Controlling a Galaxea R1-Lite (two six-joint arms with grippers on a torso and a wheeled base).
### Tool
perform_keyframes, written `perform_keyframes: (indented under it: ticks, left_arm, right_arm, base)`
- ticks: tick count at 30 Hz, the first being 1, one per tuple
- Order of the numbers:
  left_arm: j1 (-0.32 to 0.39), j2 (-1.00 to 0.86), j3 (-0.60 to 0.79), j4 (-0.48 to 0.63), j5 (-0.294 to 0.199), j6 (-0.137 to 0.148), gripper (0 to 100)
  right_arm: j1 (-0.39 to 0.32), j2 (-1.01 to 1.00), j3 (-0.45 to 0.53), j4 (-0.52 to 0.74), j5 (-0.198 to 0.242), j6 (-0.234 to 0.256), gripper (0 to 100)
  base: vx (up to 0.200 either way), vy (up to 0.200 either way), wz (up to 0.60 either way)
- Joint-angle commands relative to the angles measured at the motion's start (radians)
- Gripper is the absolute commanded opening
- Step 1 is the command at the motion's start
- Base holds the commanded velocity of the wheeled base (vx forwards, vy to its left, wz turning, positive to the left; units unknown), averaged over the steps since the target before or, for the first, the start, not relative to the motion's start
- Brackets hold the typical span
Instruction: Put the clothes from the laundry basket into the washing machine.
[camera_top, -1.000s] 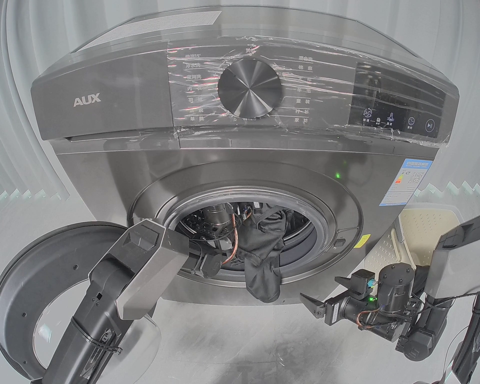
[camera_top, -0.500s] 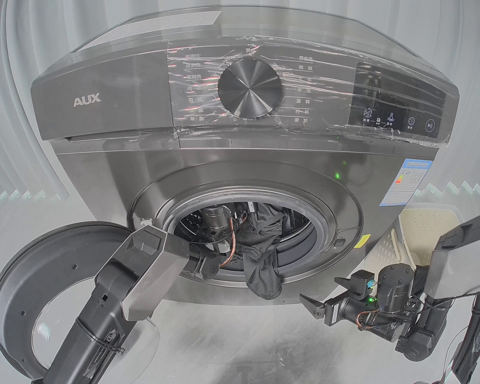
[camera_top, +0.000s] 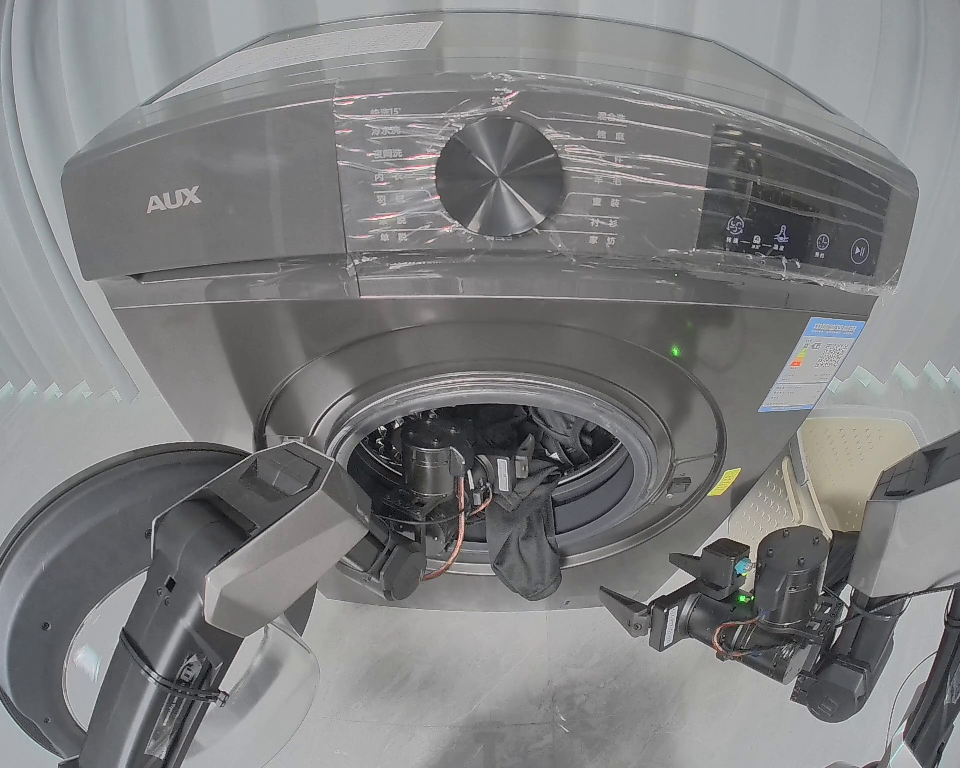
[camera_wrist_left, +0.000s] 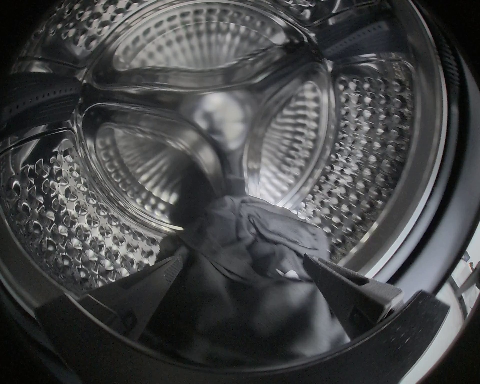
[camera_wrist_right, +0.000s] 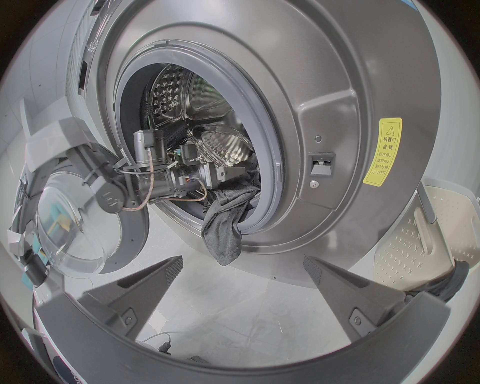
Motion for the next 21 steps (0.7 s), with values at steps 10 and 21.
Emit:
perform_keyframes:
  ticks: [10,21]
  left_arm:
    - [-0.06,-0.214,0.331,0.023,-0.112,0.03,100]
    - [-0.058,-0.153,0.347,0.038,-0.142,0.076,100]
  right_arm:
    - [0.0,0.0,0.001,-0.001,0.0,0.001,100]
    - [0.002,0.0,0.001,-0.001,0.0,0.0,100]
  base:
    - [0.0,0.0,0.0]
    - [0.0,0.0,0.0]
